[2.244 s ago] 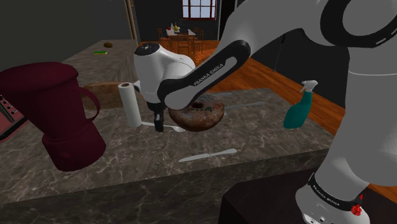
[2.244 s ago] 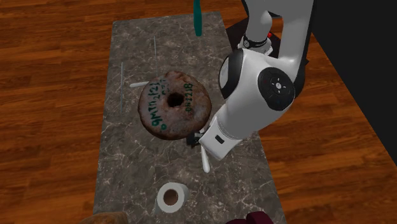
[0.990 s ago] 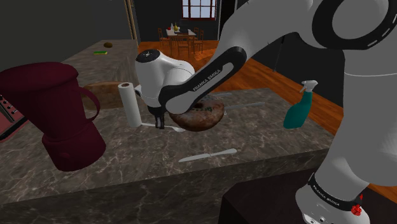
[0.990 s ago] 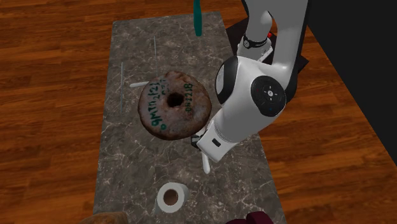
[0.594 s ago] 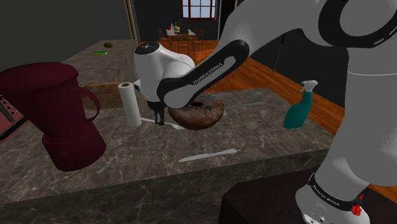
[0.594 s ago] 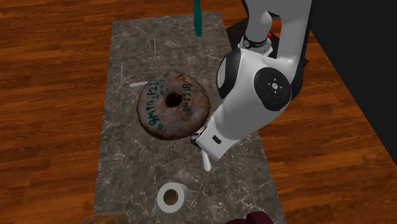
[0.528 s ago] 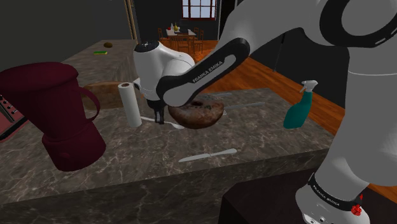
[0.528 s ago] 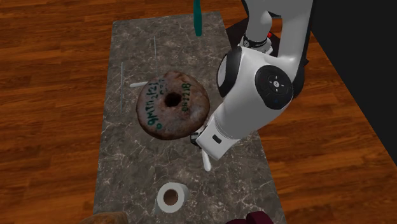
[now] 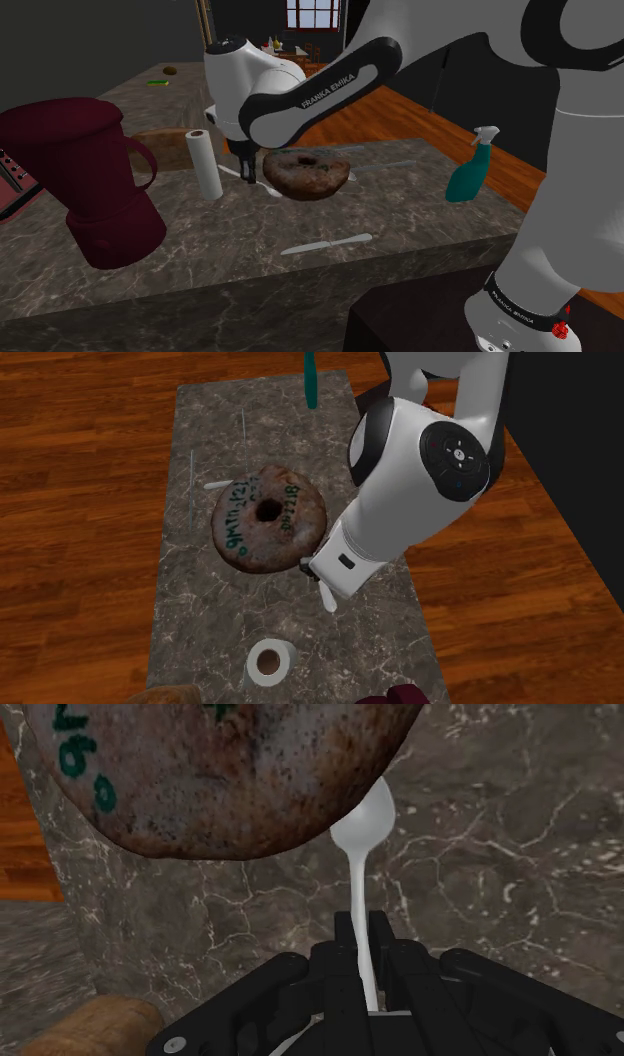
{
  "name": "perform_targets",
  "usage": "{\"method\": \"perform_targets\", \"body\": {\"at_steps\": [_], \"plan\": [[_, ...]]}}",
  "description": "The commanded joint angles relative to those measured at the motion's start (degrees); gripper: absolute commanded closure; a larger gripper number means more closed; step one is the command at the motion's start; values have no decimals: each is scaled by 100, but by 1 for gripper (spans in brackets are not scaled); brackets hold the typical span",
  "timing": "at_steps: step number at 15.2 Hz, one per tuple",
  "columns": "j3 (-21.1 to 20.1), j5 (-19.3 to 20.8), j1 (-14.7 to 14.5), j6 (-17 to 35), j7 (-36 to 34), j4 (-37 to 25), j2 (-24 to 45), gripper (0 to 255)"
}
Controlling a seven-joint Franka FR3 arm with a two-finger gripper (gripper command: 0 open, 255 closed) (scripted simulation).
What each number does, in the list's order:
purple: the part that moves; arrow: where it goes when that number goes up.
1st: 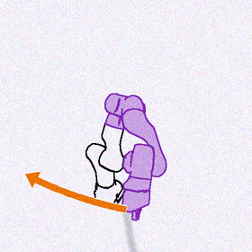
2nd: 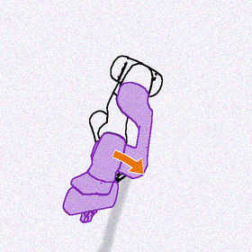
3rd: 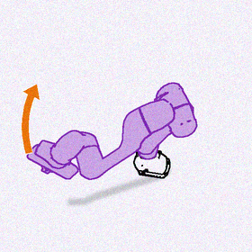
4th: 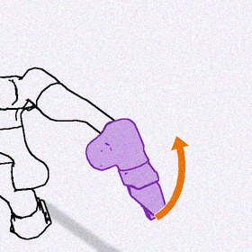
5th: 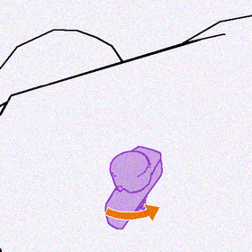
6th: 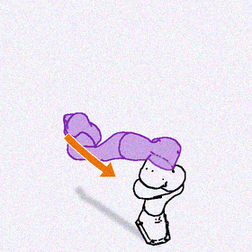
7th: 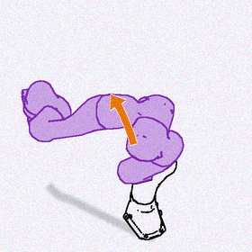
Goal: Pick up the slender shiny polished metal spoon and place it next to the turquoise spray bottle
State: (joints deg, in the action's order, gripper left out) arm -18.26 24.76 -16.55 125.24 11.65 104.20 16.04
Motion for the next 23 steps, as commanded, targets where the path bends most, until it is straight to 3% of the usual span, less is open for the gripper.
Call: {"method": "perform_targets", "body": {"at_steps": [1,23], "plan": [[-13,-48,6,-129,66,-104,-50,255],[-119,-422,-10,-1599,613,-1333,-384,255]]}}
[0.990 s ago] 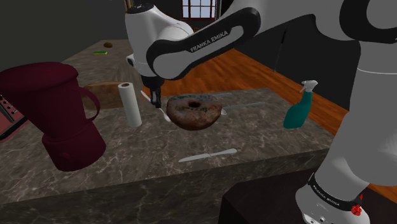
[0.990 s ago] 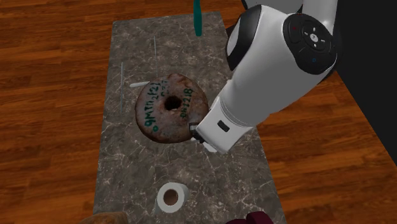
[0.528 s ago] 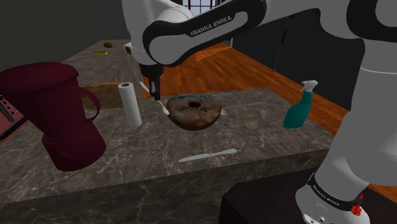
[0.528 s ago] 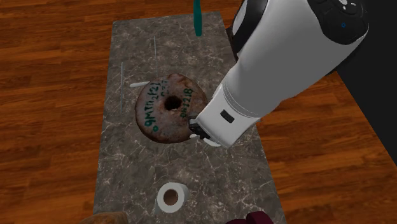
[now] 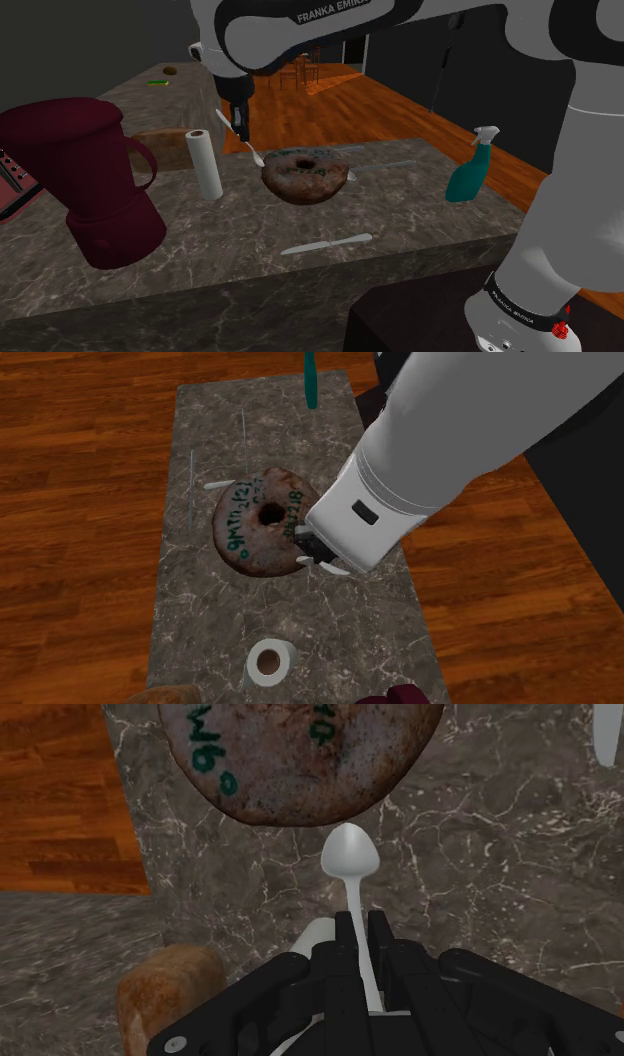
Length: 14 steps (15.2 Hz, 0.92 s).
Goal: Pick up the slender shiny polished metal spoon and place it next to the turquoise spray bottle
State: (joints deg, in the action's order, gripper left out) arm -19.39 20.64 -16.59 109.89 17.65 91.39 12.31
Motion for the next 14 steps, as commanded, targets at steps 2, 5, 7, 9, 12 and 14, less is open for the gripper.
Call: {"method": "perform_targets", "body": {"at_steps": [2,5,7,9,12,14], "plan": [[-11,-24,-15,-211,55,-204,-11,255],[-20,-40,-32,-436,114,-447,1,255],[-25,-46,-45,-589,152,-619,16,255],[-30,-48,-61,-746,189,-801,38,255],[-38,-44,-89,-988,244,-1093,85,255],[-43,-37,-111,-1155,280,-1301,125,255]]}}
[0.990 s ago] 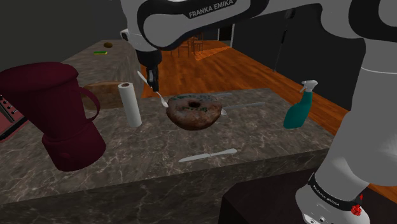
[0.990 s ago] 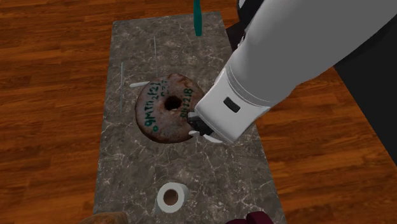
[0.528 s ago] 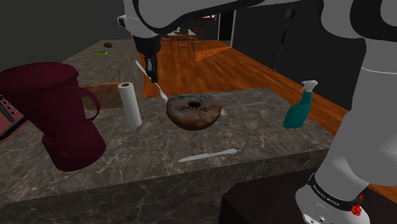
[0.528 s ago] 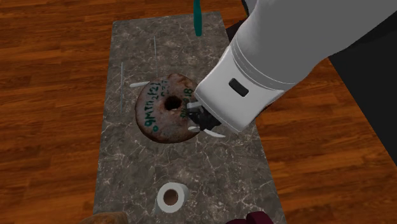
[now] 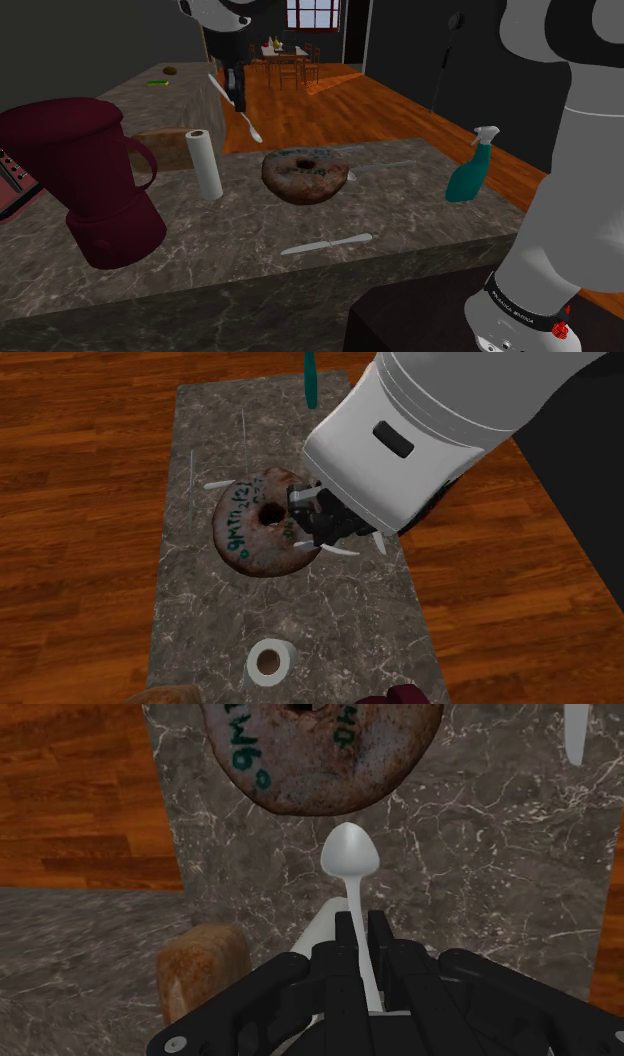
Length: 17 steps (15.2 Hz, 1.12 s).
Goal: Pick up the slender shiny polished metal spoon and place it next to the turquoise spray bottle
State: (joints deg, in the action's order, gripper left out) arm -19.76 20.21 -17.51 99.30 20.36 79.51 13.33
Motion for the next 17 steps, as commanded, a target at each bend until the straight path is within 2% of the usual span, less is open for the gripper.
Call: {"method": "perform_targets", "body": {"at_steps": [1,9,13,17], "plan": [[-9,12,-32,-181,26,-222,46,255],[-23,98,-163,-869,162,-1167,302,255],[60,-351,274,-350,424,369,-867,255],[271,-719,506,-27,794,1540,-1869,255]]}}
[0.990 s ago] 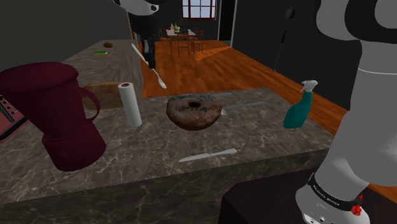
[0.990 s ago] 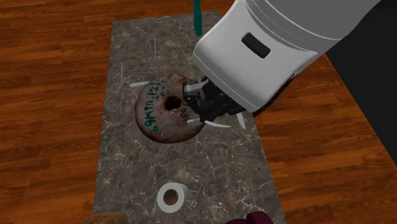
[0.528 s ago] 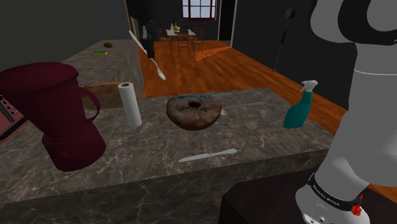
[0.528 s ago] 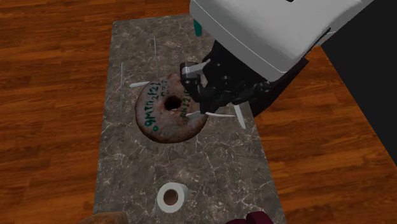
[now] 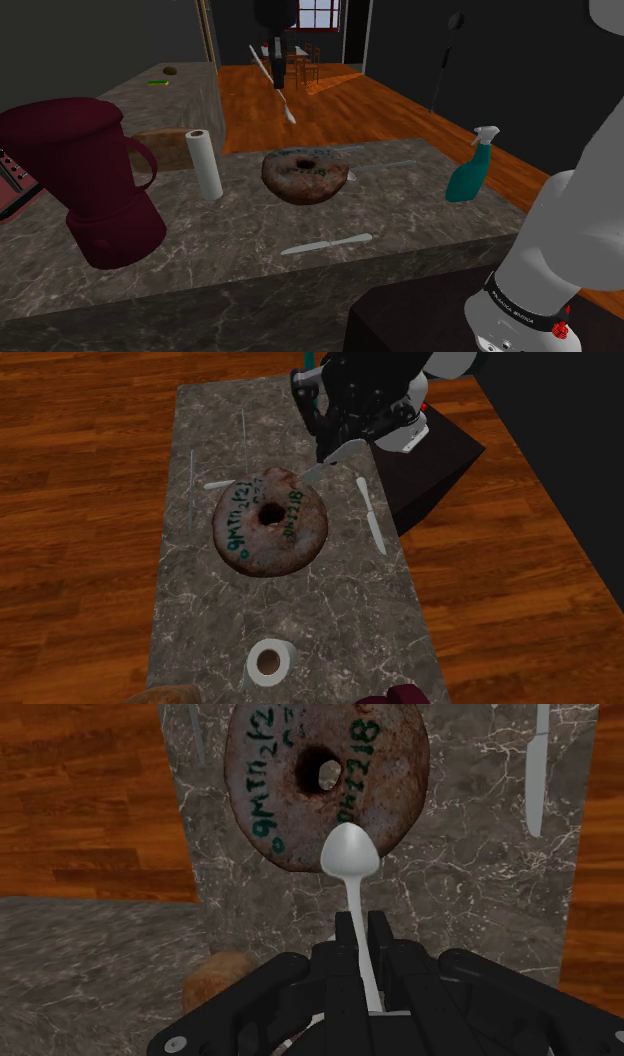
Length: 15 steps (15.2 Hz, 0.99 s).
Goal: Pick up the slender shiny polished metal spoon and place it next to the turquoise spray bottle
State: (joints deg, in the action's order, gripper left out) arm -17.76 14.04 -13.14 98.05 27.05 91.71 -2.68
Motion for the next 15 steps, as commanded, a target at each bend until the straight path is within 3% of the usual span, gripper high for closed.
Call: {"method": "perform_targets", "body": {"at_steps": [1,8,15], "plan": [[136,-177,106,155,225,576,-501,255],[670,-511,220,341,932,2076,-1994,255],[1256,-536,275,234,1625,3178,-3320,255]]}}
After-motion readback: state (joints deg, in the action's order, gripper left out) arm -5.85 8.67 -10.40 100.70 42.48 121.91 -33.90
